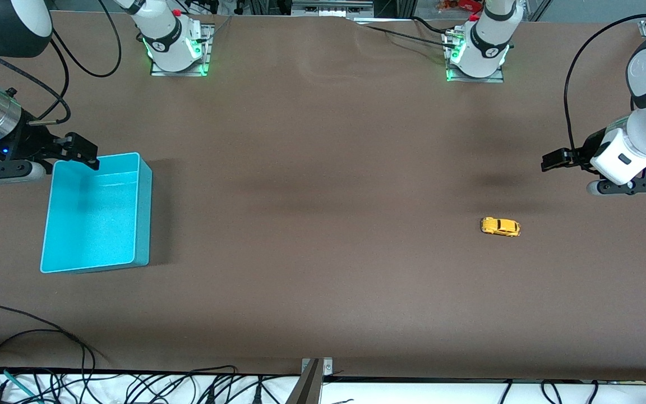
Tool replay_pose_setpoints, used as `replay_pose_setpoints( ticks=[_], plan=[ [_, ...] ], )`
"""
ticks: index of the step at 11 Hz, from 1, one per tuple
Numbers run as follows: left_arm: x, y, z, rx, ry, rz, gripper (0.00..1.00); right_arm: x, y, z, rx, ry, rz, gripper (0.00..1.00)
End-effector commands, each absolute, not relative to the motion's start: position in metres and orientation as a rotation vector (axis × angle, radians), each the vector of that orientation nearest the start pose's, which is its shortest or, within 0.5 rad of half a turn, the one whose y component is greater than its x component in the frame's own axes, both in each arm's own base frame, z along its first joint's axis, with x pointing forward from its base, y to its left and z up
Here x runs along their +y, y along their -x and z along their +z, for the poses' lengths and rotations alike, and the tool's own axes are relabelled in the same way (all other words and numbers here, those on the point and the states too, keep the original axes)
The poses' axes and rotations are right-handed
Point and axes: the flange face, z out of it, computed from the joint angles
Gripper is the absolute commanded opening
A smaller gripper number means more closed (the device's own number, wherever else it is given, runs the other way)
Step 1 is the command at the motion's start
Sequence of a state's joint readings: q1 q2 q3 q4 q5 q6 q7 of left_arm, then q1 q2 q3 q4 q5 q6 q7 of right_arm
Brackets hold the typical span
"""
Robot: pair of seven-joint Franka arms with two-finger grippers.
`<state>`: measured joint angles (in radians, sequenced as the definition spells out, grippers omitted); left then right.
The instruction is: Wind up and store yellow beetle car
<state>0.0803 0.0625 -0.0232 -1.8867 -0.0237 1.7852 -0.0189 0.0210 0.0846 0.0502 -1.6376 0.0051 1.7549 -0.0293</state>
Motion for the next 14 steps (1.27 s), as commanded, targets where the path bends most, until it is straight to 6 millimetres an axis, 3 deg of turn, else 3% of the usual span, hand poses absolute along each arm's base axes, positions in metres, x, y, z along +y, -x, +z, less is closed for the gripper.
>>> replay_pose_setpoints(
  ticks=[1,6,9,11,14],
  plan=[
    [0.032,-0.556,0.459,-0.152,3.155,0.274,1.0,0.04,-0.594,0.564,-0.148,3.121,-0.06,1.0],
    [0.031,-0.558,0.452,-0.22,3.147,0.291,1.0,0.041,-0.594,0.564,-0.153,3.122,-0.062,1.0],
    [0.033,-0.565,0.439,-0.554,3.083,0.302,1.0,0.042,-0.594,0.564,-0.16,3.128,-0.065,1.0],
    [0.049,-0.572,0.427,-0.862,3.003,0.265,1.0,0.042,-0.595,0.564,-0.162,3.127,-0.074,1.0],
    [0.056,-0.584,0.4,-1.315,2.82,0.203,1.0,0.042,-0.595,0.565,-0.164,3.127,-0.077,1.0]
  ],
)
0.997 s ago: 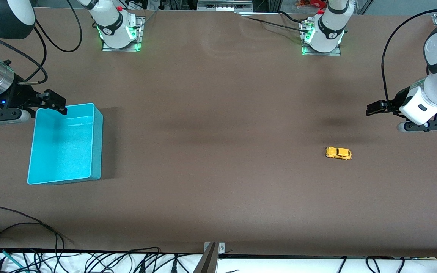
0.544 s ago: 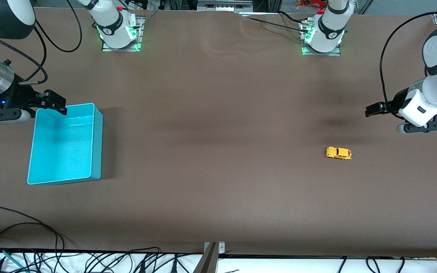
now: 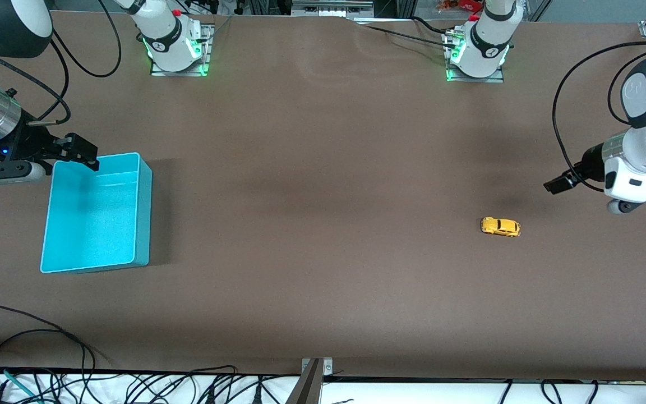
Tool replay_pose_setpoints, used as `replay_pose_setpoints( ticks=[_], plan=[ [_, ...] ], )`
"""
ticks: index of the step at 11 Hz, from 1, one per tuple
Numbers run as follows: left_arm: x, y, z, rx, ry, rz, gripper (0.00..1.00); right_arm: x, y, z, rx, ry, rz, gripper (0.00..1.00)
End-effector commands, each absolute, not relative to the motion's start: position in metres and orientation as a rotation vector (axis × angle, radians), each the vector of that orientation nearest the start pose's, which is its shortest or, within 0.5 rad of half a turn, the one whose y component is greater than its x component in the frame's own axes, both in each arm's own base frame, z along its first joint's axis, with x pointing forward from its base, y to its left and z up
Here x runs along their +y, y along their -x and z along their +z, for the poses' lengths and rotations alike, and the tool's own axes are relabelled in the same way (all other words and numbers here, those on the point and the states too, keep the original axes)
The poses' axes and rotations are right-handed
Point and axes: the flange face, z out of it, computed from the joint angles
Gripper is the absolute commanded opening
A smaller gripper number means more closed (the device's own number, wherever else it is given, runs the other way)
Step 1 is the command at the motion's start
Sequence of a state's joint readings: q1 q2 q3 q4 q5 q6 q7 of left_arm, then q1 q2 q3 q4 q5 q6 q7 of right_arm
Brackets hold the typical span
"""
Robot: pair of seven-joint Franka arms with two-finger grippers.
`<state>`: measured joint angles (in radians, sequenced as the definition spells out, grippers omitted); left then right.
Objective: Wind up and store yellow beetle car
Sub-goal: 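Lower the left gripper over the yellow toy car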
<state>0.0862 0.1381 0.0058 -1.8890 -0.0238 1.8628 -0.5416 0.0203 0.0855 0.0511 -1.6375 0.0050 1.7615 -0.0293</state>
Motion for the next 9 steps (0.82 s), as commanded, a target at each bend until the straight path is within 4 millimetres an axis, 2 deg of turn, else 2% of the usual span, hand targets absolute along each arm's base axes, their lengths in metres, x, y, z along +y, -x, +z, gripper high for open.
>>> replay_pose_setpoints(
  ticks=[1,3,5,9],
  plan=[
    [0.054,-0.589,0.388,-1.45,2.746,0.174,1.0,0.042,-0.595,0.565,-0.165,3.129,-0.077,1.0],
    [0.054,-0.596,0.368,-1.667,2.623,0.137,1.0,0.042,-0.595,0.565,-0.165,3.129,-0.077,1.0],
    [0.045,-0.603,0.339,-1.843,2.526,0.077,1.0,0.042,-0.595,0.565,-0.164,3.127,-0.077,1.0],
    [0.029,-0.616,0.267,-1.948,2.452,0.07,1.0,0.043,-0.595,0.563,-0.167,3.127,-0.07,1.0]
  ],
)
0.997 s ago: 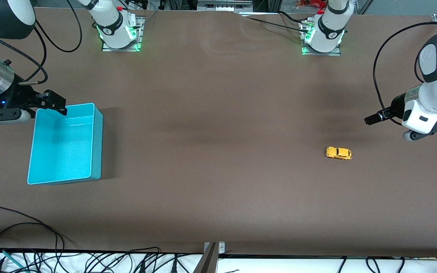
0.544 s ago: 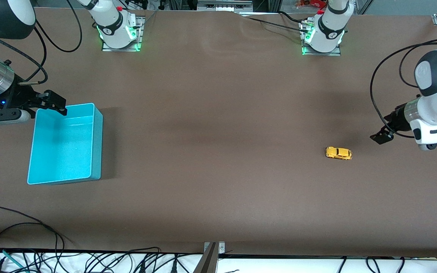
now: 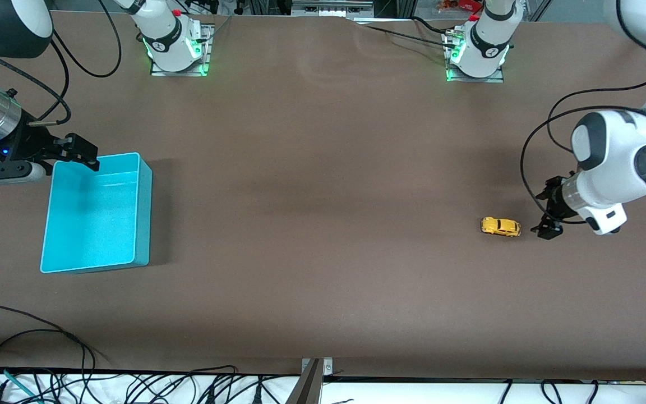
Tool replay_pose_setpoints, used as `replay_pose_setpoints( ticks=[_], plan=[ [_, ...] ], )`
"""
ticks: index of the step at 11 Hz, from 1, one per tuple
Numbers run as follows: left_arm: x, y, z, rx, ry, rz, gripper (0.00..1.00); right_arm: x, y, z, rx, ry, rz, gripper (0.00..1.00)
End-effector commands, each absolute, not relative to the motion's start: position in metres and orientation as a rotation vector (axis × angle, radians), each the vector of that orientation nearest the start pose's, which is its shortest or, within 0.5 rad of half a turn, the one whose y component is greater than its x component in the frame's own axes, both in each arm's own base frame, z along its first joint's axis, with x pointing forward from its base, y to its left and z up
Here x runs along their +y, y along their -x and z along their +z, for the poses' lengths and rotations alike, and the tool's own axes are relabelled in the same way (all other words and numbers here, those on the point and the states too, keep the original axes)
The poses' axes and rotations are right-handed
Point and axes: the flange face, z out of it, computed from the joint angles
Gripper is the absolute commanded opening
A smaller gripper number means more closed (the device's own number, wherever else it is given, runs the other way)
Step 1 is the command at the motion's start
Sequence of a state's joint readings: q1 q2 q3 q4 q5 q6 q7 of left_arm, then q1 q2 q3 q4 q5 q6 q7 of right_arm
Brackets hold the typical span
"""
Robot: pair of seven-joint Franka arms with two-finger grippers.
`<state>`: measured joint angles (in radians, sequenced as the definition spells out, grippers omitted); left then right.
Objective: Wind up and store yellow beetle car
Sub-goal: 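Lower the left gripper over the yellow toy car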
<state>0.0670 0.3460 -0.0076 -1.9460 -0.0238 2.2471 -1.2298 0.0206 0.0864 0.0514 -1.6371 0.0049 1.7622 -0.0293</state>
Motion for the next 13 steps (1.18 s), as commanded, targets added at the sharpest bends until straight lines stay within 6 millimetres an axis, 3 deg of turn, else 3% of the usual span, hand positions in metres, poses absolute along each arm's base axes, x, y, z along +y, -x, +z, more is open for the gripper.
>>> replay_pose_setpoints(
  ticks=[1,4,7,11,13],
  plan=[
    [0.029,-0.615,0.258,-1.956,2.436,0.088,1.0,0.043,-0.595,0.563,-0.167,3.127,-0.07,1.0],
    [0.023,-0.617,0.239,-2.061,2.376,0.07,1.0,0.043,-0.595,0.562,-0.164,3.127,-0.062,1.0],
    [0.018,-0.616,0.208,-2.072,2.355,0.093,1.0,0.043,-0.595,0.562,-0.164,3.127,-0.062,1.0],
    [0.016,-0.616,0.192,-2.059,2.354,0.105,1.0,0.043,-0.595,0.562,-0.164,3.128,-0.06,1.0],
    [0.016,-0.616,0.192,-2.059,2.353,0.104,0.92,0.043,-0.595,0.562,-0.164,3.128,-0.06,1.0]
  ],
)
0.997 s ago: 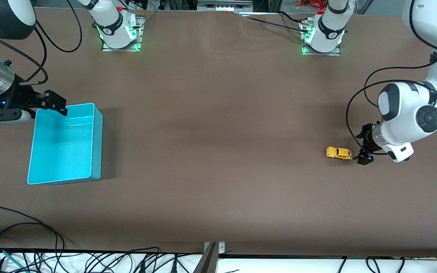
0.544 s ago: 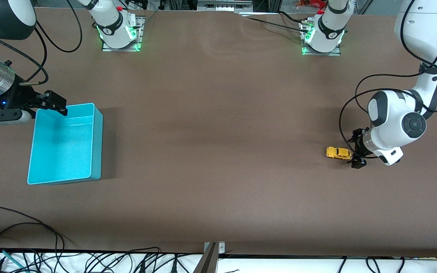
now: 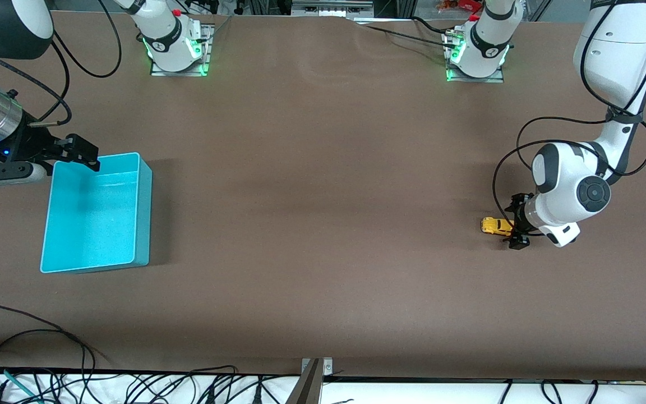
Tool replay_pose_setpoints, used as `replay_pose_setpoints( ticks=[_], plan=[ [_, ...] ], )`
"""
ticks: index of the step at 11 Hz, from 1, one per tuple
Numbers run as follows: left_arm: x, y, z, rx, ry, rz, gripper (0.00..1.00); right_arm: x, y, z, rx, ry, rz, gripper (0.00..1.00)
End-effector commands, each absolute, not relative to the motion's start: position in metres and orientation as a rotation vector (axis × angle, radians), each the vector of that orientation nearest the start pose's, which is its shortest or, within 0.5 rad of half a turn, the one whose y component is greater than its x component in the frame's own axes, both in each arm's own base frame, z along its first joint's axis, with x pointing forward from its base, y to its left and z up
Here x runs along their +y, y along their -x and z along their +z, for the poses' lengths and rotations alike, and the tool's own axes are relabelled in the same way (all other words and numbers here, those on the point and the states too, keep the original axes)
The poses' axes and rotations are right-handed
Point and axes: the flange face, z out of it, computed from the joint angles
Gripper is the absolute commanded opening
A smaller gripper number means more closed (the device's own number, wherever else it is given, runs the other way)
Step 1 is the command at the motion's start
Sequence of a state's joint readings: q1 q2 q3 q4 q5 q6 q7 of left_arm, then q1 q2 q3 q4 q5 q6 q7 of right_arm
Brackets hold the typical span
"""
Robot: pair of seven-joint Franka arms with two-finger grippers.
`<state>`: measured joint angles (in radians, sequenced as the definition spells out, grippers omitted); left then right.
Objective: Wind up and store yellow beetle car
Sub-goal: 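Close the left gripper on the yellow car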
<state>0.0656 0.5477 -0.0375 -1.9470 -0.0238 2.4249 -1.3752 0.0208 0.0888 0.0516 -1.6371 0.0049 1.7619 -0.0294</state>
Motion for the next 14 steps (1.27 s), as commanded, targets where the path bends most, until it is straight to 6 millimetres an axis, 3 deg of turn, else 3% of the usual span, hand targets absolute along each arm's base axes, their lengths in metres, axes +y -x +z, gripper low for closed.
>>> replay_pose_setpoints(
  ticks=[1,3,4,6,7,8,11,14],
  plan=[
    [0.015,-0.615,0.19,-2.056,2.353,0.108,0.91,0.043,-0.595,0.562,-0.164,3.128,-0.06,1.0],
    [0.011,-0.614,0.186,-2.047,2.354,0.117,0.91,0.043,-0.595,0.562,-0.164,3.126,-0.058,1.0],
    [0.011,-0.614,0.186,-2.044,2.355,0.115,0.8,0.043,-0.595,0.562,-0.164,3.128,-0.058,1.0],
    [0.012,-0.614,0.186,-2.041,2.356,0.113,0.26,0.043,-0.595,0.562,-0.164,3.128,-0.058,1.0],
    [0.012,-0.614,0.186,-2.038,2.358,0.112,0.06,0.043,-0.595,0.562,-0.164,3.128,-0.058,1.0],
    [0.011,-0.614,0.187,-2.033,2.364,0.111,0.0,0.043,-0.595,0.562,-0.164,3.128,-0.058,1.0],
    [0.006,-0.625,0.202,-2.107,2.334,0.079,0.0,0.043,-0.595,0.562,-0.164,3.128,-0.058,1.0],
    [-0.036,-0.63,0.206,-2.177,2.302,0.094,0.0,0.043,-0.595,0.562,-0.164,3.128,-0.058,1.0]
  ],
)
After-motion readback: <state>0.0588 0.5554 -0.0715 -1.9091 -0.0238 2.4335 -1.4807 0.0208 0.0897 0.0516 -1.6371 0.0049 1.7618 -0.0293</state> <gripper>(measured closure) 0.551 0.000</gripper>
